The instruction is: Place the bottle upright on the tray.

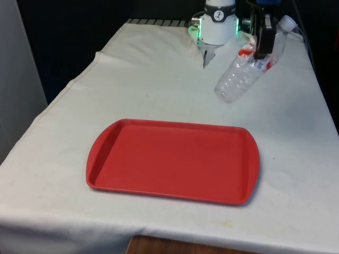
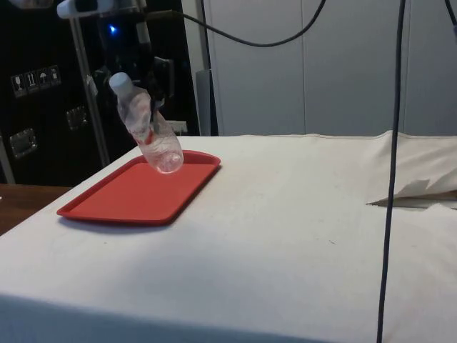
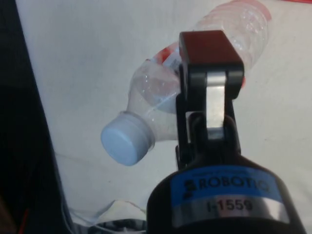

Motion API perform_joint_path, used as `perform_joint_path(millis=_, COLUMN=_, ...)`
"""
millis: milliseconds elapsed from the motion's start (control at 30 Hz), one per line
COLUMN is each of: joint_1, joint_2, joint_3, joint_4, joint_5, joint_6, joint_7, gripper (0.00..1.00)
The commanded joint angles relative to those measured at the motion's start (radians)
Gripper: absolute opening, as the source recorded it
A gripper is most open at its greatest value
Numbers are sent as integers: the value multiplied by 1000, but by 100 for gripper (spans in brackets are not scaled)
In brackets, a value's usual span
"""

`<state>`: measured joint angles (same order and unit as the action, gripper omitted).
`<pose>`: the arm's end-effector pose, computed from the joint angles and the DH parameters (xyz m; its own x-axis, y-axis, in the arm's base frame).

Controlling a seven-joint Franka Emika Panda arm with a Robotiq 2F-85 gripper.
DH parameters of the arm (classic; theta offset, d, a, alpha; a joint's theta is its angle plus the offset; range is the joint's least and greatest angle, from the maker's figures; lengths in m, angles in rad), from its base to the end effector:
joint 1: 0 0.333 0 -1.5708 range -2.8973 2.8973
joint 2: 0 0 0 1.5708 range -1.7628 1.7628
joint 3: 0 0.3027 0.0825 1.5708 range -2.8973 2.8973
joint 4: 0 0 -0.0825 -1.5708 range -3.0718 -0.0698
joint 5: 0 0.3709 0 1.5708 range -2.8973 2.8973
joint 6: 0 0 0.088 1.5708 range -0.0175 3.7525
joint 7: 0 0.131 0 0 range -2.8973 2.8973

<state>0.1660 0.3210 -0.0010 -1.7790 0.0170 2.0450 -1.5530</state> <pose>0.6077 0.1025 0.3425 -0.1382 0.9903 0.0134 0.9888 0.1388 -0.0553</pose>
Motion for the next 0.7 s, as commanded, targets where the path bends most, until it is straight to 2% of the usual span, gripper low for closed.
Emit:
perform_joint_path(millis=0, joint_1=-7, joint_2=2, joint_3=-2, joint_4=9, joint_5=17, joint_6=-4, joint_7=-19, gripper=33)
perform_joint_path(millis=33, joint_1=-7, joint_2=3, joint_3=-6, joint_4=11, joint_5=24, joint_6=-5, joint_7=-26, gripper=33)
perform_joint_path(millis=67, joint_1=-1, joint_2=0, joint_3=-7, joint_4=4, joint_5=14, joint_6=-1, joint_7=-15, gripper=33)
perform_joint_path(millis=133, joint_1=-10, joint_2=6, joint_3=-15, joint_4=18, joint_5=47, joint_6=-5, joint_7=-48, gripper=33)
perform_joint_path(millis=333, joint_1=-13, joint_2=20, joint_3=-41, joint_4=36, joint_5=103, joint_6=-3, joint_7=-101, gripper=33)
perform_joint_path(millis=367, joint_1=-7, joint_2=13, joint_3=-44, joint_4=27, joint_5=94, joint_6=-2, joint_7=-92, gripper=33)
perform_joint_path(millis=400, joint_1=-13, joint_2=22, joint_3=-45, joint_4=40, joint_5=110, joint_6=-2, joint_7=-108, gripper=33)
perform_joint_path(millis=600, joint_1=-16, joint_2=38, joint_3=-73, joint_4=60, joint_5=160, joint_6=2, joint_7=-159, gripper=33)
perform_joint_path(millis=633, joint_1=-9, joint_2=35, joint_3=-77, joint_4=55, joint_5=155, joint_6=-1, joint_7=-152, gripper=33)
perform_joint_path(millis=667, joint_1=-16, joint_2=39, joint_3=-78, joint_4=62, joint_5=167, joint_6=3, joint_7=-165, gripper=33)
